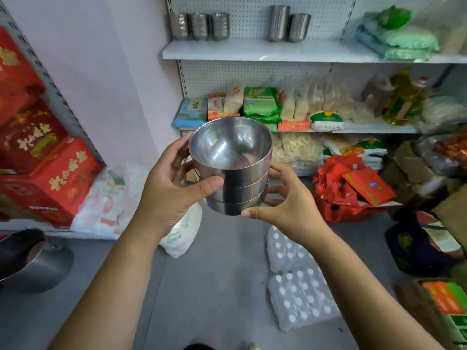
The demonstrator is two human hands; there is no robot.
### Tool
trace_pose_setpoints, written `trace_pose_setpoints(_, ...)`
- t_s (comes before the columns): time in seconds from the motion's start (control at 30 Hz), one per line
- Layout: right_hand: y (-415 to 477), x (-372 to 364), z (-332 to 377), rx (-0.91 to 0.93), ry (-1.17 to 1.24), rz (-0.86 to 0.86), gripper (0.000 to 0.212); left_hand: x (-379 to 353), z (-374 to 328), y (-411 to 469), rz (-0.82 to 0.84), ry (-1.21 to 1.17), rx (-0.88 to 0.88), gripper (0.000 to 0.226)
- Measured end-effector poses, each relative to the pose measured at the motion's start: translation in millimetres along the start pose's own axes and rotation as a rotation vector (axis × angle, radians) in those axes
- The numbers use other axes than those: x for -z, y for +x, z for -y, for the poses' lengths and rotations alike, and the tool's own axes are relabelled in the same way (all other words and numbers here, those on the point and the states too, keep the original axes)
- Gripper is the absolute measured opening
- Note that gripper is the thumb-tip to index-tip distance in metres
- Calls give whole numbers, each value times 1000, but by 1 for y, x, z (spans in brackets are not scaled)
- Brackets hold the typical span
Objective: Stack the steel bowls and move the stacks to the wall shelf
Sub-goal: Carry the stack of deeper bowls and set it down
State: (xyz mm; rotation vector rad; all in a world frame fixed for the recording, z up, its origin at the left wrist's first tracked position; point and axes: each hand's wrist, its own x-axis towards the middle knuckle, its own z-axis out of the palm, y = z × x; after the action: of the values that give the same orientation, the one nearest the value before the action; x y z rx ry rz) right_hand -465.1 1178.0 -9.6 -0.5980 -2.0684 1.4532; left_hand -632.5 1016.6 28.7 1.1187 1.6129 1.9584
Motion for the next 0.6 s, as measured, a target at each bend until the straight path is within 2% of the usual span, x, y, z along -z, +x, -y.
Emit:
trace_pose_setpoints(0.3,135,14,-42,13,36,47,98,0,49,119,-41,74,50,84)
trace_pose_setpoints(0.4,185,14,-55,11,40,17,103,5,70,171,-27,67,62,87)
trace_pose_setpoints(0.6,309,17,-65,47,58,-64,97,20,101,305,41,74,34,98)
